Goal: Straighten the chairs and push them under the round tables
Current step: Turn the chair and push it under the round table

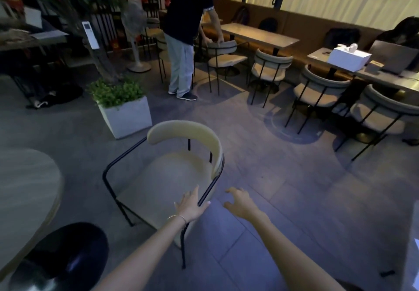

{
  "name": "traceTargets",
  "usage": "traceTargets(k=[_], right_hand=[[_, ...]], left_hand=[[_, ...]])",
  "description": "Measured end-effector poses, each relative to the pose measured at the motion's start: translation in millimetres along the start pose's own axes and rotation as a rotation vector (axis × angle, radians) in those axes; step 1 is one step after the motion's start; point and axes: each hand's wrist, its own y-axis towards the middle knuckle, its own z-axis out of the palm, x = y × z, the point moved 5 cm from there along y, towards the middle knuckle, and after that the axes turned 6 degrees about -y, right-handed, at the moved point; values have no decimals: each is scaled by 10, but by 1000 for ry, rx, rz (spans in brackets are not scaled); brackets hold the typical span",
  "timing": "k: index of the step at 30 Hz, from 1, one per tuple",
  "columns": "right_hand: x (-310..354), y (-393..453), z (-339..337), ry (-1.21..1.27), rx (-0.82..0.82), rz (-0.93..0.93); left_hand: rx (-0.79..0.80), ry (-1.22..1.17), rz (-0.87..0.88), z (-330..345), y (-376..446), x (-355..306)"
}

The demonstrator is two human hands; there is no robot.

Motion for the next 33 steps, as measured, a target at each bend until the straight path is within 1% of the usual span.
traceTargets(k=[4,9,13,18,21,24,29,33], right_hand=[[-129,570,-200,-15,38,-16],[-390,1389,-641,-59,38,-61],[-632,2036,-995,-132,84,-126],[-812,2754,-1306,-193,114,-191],[-732,3123,-1353,-227,170,-257],[-570,3507,-1377,-256,204,-339],[-170,4059,-1424,-310,242,-480],[82,4341,-1412,-391,283,-584]], left_hand=[[-14,-25,-19,-95,518,-206],[-47,-58,-70,-173,1295,-472],[-80,-117,-151,-173,1819,-787],[-94,-216,-259,-97,2322,-988],[-114,-244,-330,-136,2587,-1056],[-150,-273,-364,-268,2876,-1075],[-223,-359,-450,-542,3305,-949],[-282,-407,-524,-657,3444,-820]])
